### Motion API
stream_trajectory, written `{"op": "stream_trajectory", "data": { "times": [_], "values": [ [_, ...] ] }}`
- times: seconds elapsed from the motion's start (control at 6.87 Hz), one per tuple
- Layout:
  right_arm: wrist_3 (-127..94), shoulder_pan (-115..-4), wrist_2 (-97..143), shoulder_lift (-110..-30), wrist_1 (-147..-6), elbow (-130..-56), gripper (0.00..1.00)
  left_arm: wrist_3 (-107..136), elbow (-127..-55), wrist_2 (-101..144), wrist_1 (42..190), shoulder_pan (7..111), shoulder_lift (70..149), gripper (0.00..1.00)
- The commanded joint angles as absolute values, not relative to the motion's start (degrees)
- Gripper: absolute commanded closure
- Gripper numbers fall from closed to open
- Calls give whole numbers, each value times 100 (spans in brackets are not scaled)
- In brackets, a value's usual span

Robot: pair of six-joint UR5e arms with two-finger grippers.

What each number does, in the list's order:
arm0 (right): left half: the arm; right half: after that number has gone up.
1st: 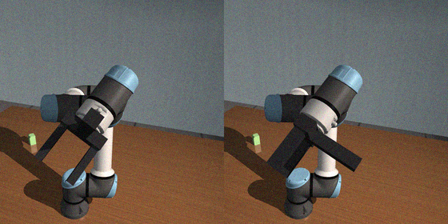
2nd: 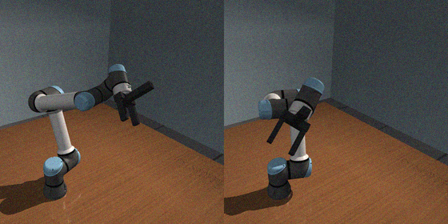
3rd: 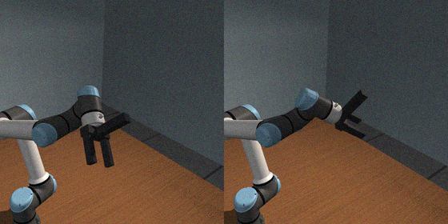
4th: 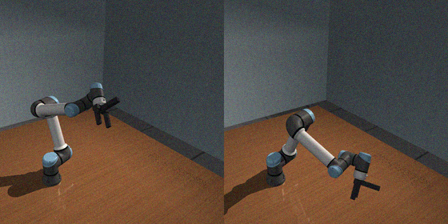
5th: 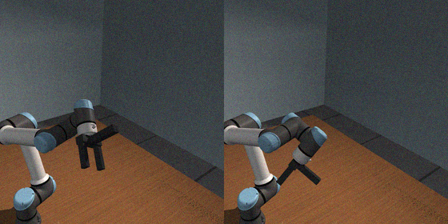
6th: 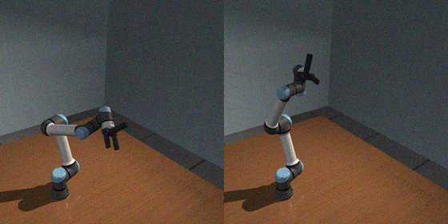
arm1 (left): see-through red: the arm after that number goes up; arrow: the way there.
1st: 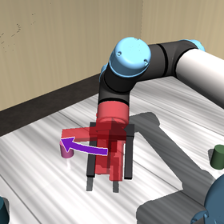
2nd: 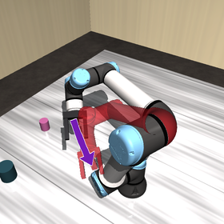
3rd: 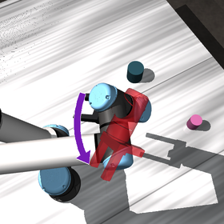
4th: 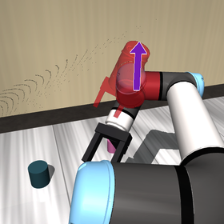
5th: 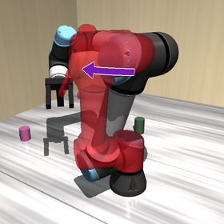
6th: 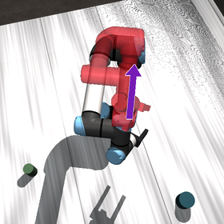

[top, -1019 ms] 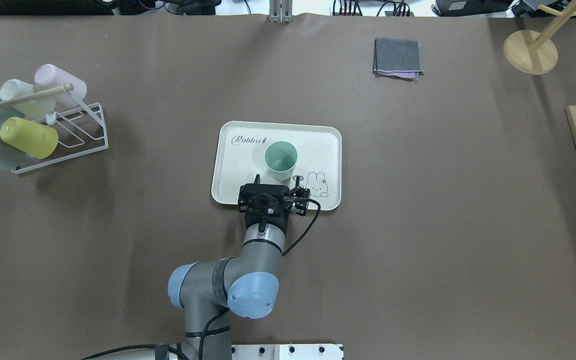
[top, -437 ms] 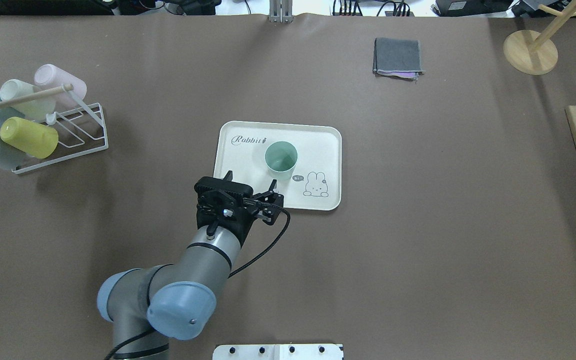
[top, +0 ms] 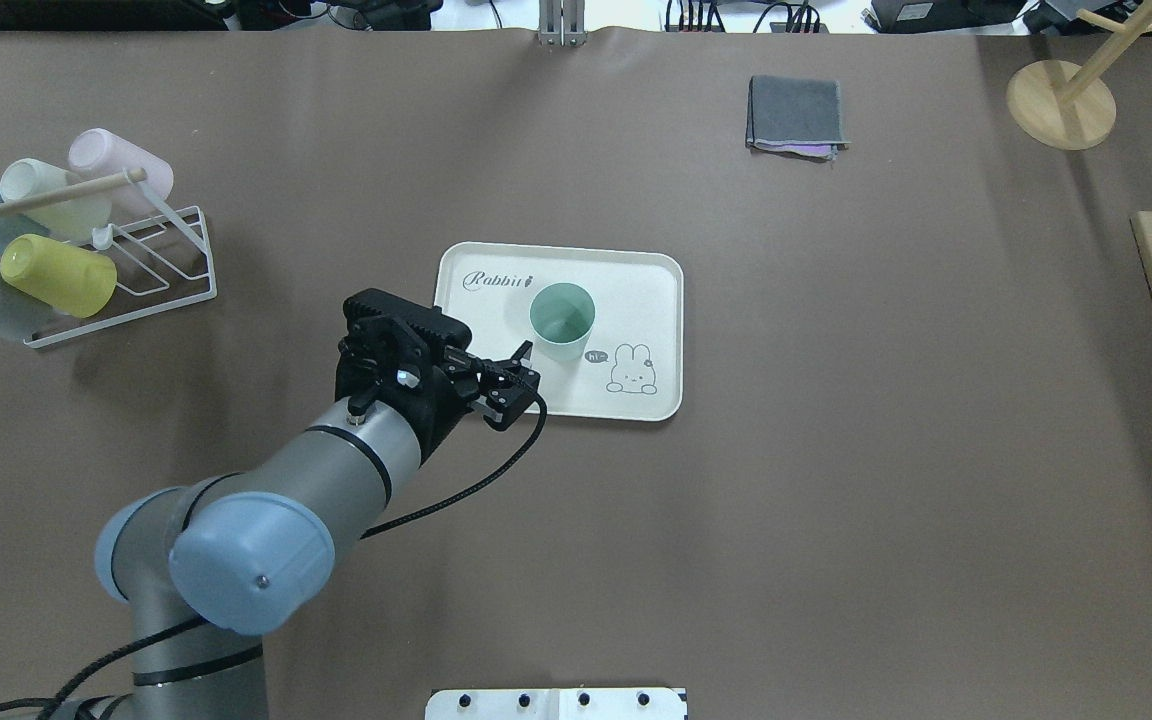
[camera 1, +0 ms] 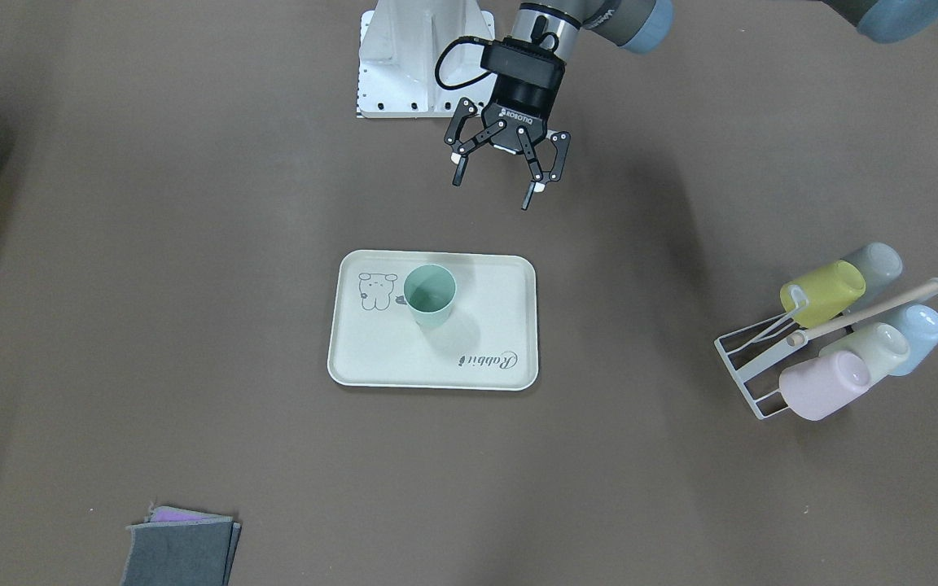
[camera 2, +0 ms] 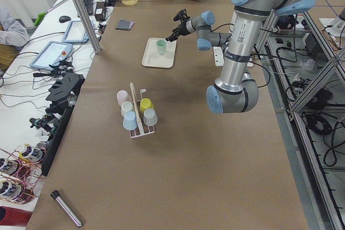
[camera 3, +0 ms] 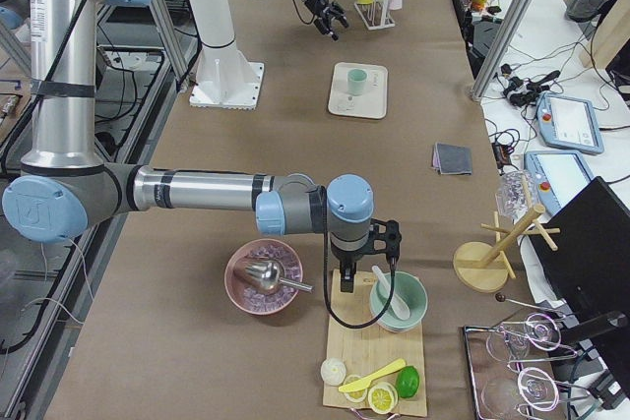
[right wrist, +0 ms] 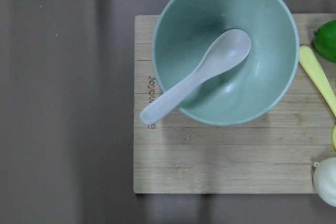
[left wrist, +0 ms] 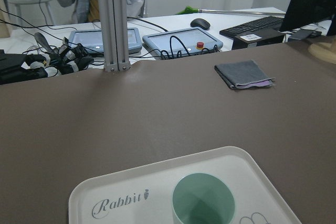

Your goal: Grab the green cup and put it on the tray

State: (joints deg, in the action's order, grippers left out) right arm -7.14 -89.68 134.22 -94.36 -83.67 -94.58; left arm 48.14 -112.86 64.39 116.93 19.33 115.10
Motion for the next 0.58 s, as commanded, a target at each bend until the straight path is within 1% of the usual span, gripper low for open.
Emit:
{"op": "stream_trajectory", "data": {
  "times": [0.0,0.15,0.29,0.44],
  "values": [
    [-729,-8965,13412,-9316,-8367,-9334,0,4711,-11373,8323,10674,3192,11653,1],
    [-738,-8965,13403,-9308,-8367,-9334,0,4685,-11373,9211,10487,3678,11646,1],
    [-747,-8965,13403,-9308,-8367,-9334,0,4685,-11364,9515,10433,4083,11593,1],
    [-747,-8965,13403,-9316,-8367,-9334,0,4563,-11303,10302,9971,4618,11575,1]
  ]
}}
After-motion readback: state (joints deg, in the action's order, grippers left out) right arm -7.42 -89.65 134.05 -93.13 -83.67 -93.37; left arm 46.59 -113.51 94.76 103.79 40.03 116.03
